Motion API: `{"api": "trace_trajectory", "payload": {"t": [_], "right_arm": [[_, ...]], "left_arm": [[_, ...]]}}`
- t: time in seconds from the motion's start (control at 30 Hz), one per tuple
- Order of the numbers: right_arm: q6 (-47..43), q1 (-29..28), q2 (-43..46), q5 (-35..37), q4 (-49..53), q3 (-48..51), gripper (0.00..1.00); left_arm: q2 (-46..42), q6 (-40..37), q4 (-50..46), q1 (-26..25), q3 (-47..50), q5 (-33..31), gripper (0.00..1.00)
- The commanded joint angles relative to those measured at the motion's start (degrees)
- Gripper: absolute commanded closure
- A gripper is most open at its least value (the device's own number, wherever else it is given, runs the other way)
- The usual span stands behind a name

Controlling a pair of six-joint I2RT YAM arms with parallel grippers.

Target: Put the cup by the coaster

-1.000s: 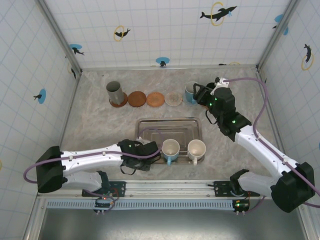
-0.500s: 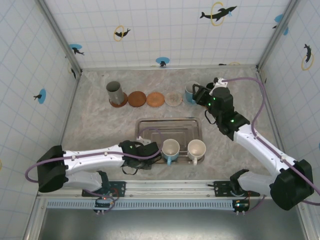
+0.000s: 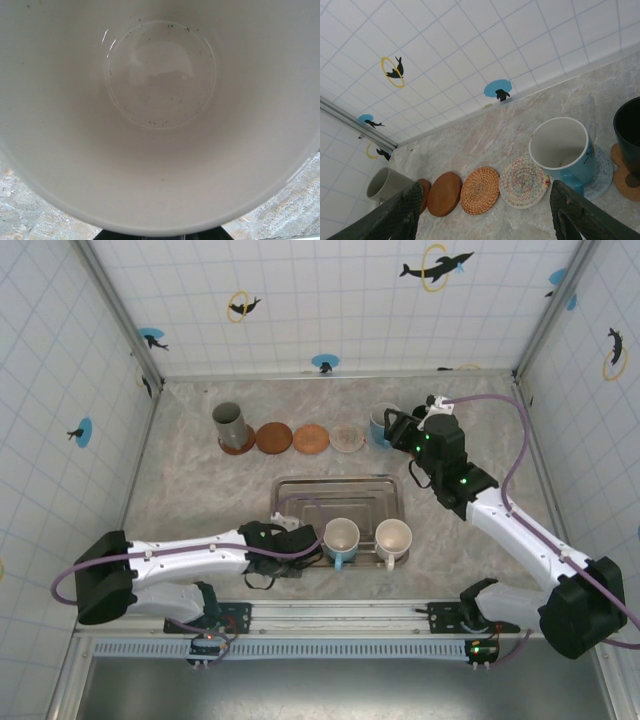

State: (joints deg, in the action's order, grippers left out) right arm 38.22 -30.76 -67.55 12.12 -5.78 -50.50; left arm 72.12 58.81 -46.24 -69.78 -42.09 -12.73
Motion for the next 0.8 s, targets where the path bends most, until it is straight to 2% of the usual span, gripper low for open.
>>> {"api": "trace_trajectory", "payload": {"t": [0.0,0.5,0.77], "right_arm": [[0.2,-0.1,-0.6,0.4,-2.4,-0.1,0.31],[-0.1,0.0,-0.7,0.3,-2.4,0.2,0.31],[0.2,0.3,-1.2,-0.2,-3.0,0.3,0.31]], "left_arm": [[-1.7,1.2,-2.0,-0.3,-1.7,-3.7,1.0],[-1.8,-1.5,-2.2,-0.4,-5.1,-6.4,1.0],[-1.1,-3.3,-4.6,-0.1,-9.0,-11.2,1.0]]}}
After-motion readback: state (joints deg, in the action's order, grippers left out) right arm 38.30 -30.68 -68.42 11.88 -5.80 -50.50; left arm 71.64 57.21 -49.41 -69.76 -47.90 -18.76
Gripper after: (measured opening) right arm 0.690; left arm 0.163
